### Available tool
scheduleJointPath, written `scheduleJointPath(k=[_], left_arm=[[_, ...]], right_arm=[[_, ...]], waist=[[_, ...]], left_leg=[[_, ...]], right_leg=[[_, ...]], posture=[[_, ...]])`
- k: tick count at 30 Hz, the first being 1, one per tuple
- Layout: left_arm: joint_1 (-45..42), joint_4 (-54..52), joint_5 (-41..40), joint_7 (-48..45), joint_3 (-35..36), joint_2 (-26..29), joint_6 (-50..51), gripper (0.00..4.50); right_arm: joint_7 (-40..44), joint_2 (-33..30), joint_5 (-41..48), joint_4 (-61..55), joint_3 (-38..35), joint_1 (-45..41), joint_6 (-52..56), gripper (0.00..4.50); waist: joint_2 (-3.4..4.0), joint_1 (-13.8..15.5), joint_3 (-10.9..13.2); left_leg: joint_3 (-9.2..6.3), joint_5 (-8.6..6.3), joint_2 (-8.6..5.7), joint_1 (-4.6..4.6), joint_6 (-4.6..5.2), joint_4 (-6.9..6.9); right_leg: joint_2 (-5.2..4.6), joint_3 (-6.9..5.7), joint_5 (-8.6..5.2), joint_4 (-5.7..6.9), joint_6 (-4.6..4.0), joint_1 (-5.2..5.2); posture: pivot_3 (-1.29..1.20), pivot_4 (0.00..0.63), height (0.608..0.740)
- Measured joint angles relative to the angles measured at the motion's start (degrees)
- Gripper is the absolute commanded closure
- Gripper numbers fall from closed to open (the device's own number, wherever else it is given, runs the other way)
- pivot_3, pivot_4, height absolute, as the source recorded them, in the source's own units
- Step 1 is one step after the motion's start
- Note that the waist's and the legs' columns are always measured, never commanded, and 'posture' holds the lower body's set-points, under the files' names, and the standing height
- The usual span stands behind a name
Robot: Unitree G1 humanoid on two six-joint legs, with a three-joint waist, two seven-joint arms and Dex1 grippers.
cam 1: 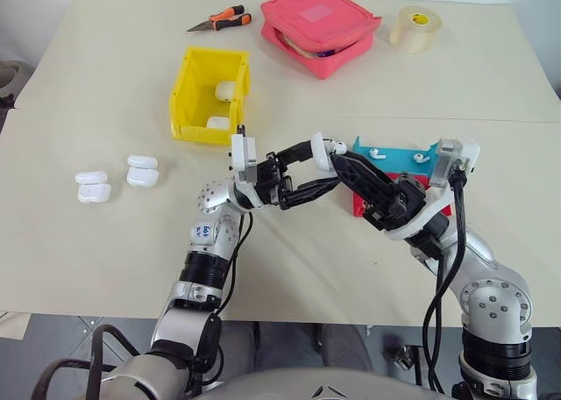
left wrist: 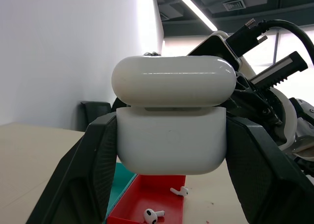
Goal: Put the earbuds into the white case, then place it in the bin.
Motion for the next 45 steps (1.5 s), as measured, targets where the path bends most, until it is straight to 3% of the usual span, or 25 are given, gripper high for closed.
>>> scheduleJointPath(k=[9,19,22,25,30,36,45], left_arm=[[0.67,0.33,0.09,0.76,0.14,0.00,0.00,1.69],[0.68,0.32,0.10,0.52,-0.14,-0.01,0.00,1.69],[0.45,-0.58,-0.18,0.15,-0.46,-0.10,0.17,1.69],[-0.38,-3.22,-0.30,-0.86,-0.72,1.83,0.77,1.69],[-0.55,-3.81,2.95,-4.00,-2.96,7.90,-0.77,1.69],[-3.72,-2.47,12.51,-4.93,-8.96,14.05,-2.56,1.69],[-5.83,-2.32,15.37,-2.06,-13.17,12.28,1.43,1.69]], right_arm=[[2.24,-2.03,0.15,-0.28,1.08,-0.71,0.28,0.01],[4.37,-4.59,-0.08,0.04,0.52,-0.34,0.25,0.01],[8.34,-10.11,-2.29,0.53,-0.70,1.82,0.88,0.01],[13.22,-15.92,-5.82,3.56,-2.41,5.80,1.46,0.63],[18.46,-21.30,-8.44,4.60,-8.23,7.06,1.04,2.36],[22.85,-25.33,-12.62,3.79,-6.78,1.55,1.05,4.39],[20.38,-20.45,-14.52,1.20,3.10,-11.62,3.10,4.45]], waist=[[0.00,0.07,0.00],[0.00,0.09,0.00],[-0.01,0.54,0.00],[0.00,1.33,0.00],[0.00,1.33,0.00],[-0.01,1.37,0.00],[-0.02,1.36,0.01]], left_leg=[[-0.28,0.00,0.00,0.02,0.00,0.04],[-0.42,0.00,-0.05,0.02,0.00,0.05],[-0.49,0.00,-0.09,0.01,0.01,0.05],[-0.47,0.02,-0.18,0.02,0.08,0.04],[-0.47,0.03,-0.16,0.05,0.08,0.02],[-0.52,0.03,-0.16,0.04,0.08,0.02],[-0.68,0.03,-0.17,-0.02,0.07,0.04]], right_leg=[[-0.03,-0.29,0.00,-0.13,0.00,0.22],[-0.07,-0.43,0.00,-0.17,0.00,0.31],[-0.09,-0.49,0.00,-0.21,0.00,0.38],[-0.15,-0.49,0.00,-0.25,0.00,0.42],[-0.12,-0.50,0.00,-0.25,0.00,0.43],[-0.12,-0.55,0.00,-0.29,0.01,0.45],[-0.15,-0.64,0.00,-0.28,0.01,0.43]], posture=[[0.00,0.150,0.740],[0.00,0.150,0.740],[0.00,0.150,0.740],[0.00,0.150,0.740],[0.00,0.150,0.740],[0.00,0.150,0.740],[0.00,0.150,0.740]])
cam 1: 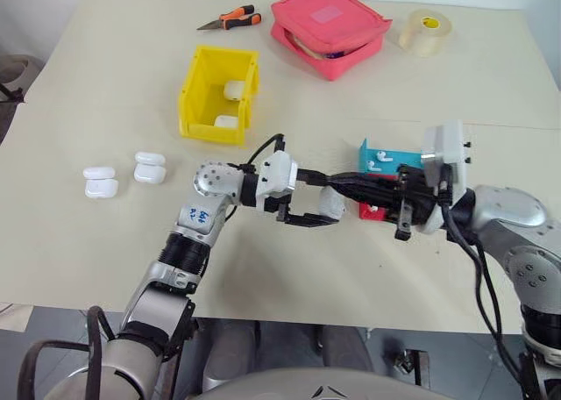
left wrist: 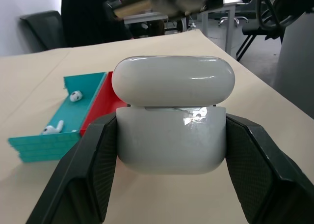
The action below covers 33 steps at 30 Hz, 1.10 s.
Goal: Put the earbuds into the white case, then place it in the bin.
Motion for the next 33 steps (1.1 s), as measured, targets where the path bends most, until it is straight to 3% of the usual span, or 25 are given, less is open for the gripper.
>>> scheduleJointPath(k=[6,12,15,20,27,30,33], left_arm=[[0.04,-0.28,0.26,0.60,-0.23,0.18,0.40,1.69],[1.82,-2.95,-2.70,0.31,2.23,1.37,0.97,1.69],[3.37,-6.71,-5.55,0.63,4.35,2.01,2.51,1.69],[10.16,-13.77,-9.24,6.83,9.86,4.37,7.65,1.69],[15.36,-21.73,-9.30,27.54,19.42,3.66,14.49,1.69],[15.26,-21.95,-8.64,37.72,23.05,2.21,18.10,1.69],[11.64,-19.52,-8.61,41.99,24.00,1.73,19.44,1.69]], right_arm=[[1.95,-1.21,-5.04,1.23,2.22,4.16,-0.13,4.45],[6.67,-2.54,-8.65,4.57,-5.41,14.48,-6.27,4.45],[7.57,-0.58,-9.69,5.87,-8.14,17.44,-9.79,3.89],[8.78,0.77,-12.42,5.42,-13.66,21.26,-17.34,2.29],[7.55,3.14,-18.46,4.17,-16.81,25.22,-26.24,0.03],[6.26,3.75,-19.14,3.26,-17.23,25.49,-26.98,0.03],[4.95,4.15,-19.57,2.94,-17.36,25.36,-27.04,0.03]], waist=[[0.00,0.35,0.00],[-0.01,0.16,0.00],[0.00,-0.11,0.00],[0.00,-0.10,0.00],[0.00,0.32,0.00],[0.00,0.32,0.00],[0.00,0.39,0.00]], left_leg=[[-0.12,0.00,-0.12,-0.06,0.01,0.01],[-0.09,0.00,-0.09,-0.04,0.01,0.00],[-0.06,0.00,-0.08,0.02,0.01,-0.01],[-0.12,0.01,-0.07,0.07,0.00,-0.03],[-0.25,0.01,-0.14,0.06,0.00,0.00],[-0.25,0.01,-0.13,0.06,-0.01,0.00],[-0.25,0.02,-0.16,0.06,-0.02,0.01]], right_leg=[[-0.06,-0.02,0.00,0.02,0.00,0.01],[-0.04,-0.03,0.00,0.04,0.00,0.01],[-0.03,0.00,0.00,0.06,0.00,0.01],[-0.01,0.03,0.00,0.07,0.00,-0.01],[-0.06,0.03,0.00,0.06,0.00,0.03],[-0.05,0.03,0.00,0.08,0.00,0.03],[-0.05,0.02,0.00,0.08,0.00,0.04]], posture=[[0.00,0.150,0.740],[0.00,0.150,0.740],[0.00,0.150,0.740],[0.00,0.150,0.740],[0.00,0.150,0.740],[0.00,0.150,0.740],[0.00,0.150,0.740]])
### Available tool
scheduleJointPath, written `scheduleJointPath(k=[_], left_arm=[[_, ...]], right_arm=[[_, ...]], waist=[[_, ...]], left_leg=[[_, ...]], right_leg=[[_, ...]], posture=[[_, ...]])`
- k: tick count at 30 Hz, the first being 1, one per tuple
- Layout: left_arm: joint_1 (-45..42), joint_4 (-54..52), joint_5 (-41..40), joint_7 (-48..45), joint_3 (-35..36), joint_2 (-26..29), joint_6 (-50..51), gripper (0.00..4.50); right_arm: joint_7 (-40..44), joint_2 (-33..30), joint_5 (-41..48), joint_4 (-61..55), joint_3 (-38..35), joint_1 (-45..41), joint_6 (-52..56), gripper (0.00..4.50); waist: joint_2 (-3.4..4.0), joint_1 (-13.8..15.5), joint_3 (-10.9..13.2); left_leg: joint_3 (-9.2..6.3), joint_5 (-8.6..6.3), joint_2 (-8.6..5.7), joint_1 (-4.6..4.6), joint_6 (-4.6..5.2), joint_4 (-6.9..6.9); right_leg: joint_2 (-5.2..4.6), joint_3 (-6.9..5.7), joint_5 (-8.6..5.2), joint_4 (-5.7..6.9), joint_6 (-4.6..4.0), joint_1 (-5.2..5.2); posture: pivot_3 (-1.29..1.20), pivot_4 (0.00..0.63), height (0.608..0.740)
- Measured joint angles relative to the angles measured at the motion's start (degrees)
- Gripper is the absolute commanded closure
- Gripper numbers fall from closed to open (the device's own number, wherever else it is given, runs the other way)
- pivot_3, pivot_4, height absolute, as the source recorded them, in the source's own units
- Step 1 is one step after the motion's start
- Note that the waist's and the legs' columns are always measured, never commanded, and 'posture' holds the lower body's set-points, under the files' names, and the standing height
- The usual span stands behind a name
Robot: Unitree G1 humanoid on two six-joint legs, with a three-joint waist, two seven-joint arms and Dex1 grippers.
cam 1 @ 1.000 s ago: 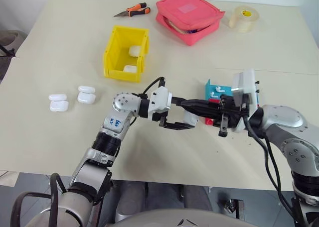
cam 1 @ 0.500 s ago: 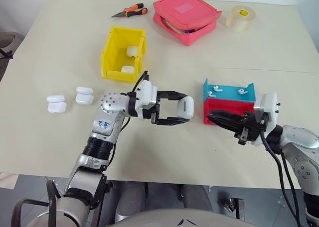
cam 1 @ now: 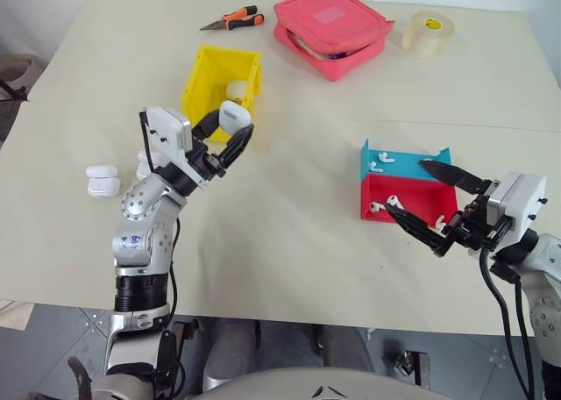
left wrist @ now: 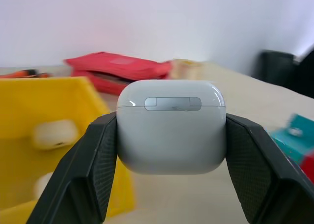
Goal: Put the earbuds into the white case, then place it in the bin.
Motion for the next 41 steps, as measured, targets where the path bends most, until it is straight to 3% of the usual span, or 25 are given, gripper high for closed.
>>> scheduleJointPath(k=[7,13,18,22,26,31,34,41], left_arm=[[-18.61,22.78,4.73,6.83,0.26,0.70,-2.10,1.69],[-24.49,34.14,8.21,9.89,0.18,1.67,-4.15,1.69],[-26.05,35.17,7.91,8.67,0.21,2.95,-1.84,0.13],[-24.92,32.20,7.00,5.76,0.14,3.65,0.59,0.04],[-20.20,24.66,5.72,-2.56,-1.45,7.73,1.79,0.04],[-8.74,14.64,1.15,-24.47,-3.42,18.85,0.42,0.04],[-3.43,12.61,-1.07,-35.23,-3.75,22.82,-2.70,0.04],[0.85,8.18,-0.60,-35.94,-3.93,23.23,-4.64,0.04]], right_arm=[[-4.18,1.05,2.52,-2.58,0.48,-2.23,3.52,0.03],[-5.61,1.05,2.60,-4.25,0.74,-2.49,5.09,0.03],[-6.15,1.05,2.54,-5.20,1.31,-2.50,5.13,0.00],[-6.15,1.04,2.45,-5.18,1.31,-2.52,5.12,0.00],[-5.29,0.78,2.36,-4.77,1.29,-2.36,5.05,0.00],[-1.20,-1.97,3.04,-3.72,0.04,-0.84,5.41,0.00],[1.45,-3.35,3.89,-2.39,-0.45,0.02,5.54,0.00],[4.12,-3.84,1.99,2.95,-1.12,0.66,3.96,0.00]], waist=[[-0.02,0.31,0.01],[-0.03,-0.43,0.02],[-0.03,-0.41,0.02],[-0.03,-0.41,0.02],[-0.02,-0.69,0.01],[0.00,-1.22,0.01],[0.00,-1.06,0.01],[-0.01,-0.13,0.01]], left_leg=[[0.03,0.00,-0.06,0.00,0.00,-0.02],[0.04,0.00,-0.05,-0.03,0.00,-0.06],[0.03,0.00,-0.06,-0.02,-0.01,-0.04],[0.02,0.00,-0.05,-0.02,-0.01,-0.04],[0.03,0.01,-0.03,0.00,-0.02,-0.07],[0.00,0.02,0.00,0.02,-0.03,-0.09],[-0.03,0.01,0.01,0.03,-0.03,-0.07],[-0.14,-0.01,-0.07,0.00,0.02,-0.03]], right_leg=[[0.01,-0.04,0.00,0.02,0.00,-0.03],[0.01,-0.06,0.00,0.07,0.00,-0.12],[0.00,-0.05,0.00,0.12,0.01,-0.12],[0.00,-0.05,0.00,0.12,0.00,-0.13],[0.02,-0.05,0.00,0.13,0.00,-0.16],[0.02,-0.05,-0.01,0.11,-0.01,-0.17],[0.01,-0.05,-0.01,0.07,-0.02,-0.10],[-0.06,-0.05,0.00,0.06,-0.02,-0.05]], posture=[[0.00,0.150,0.740],[0.00,0.150,0.740],[0.00,0.150,0.740],[0.00,0.150,0.740],[0.00,0.150,0.740],[0.00,0.150,0.740],[0.00,0.150,0.740],[0.00,0.150,0.740]])
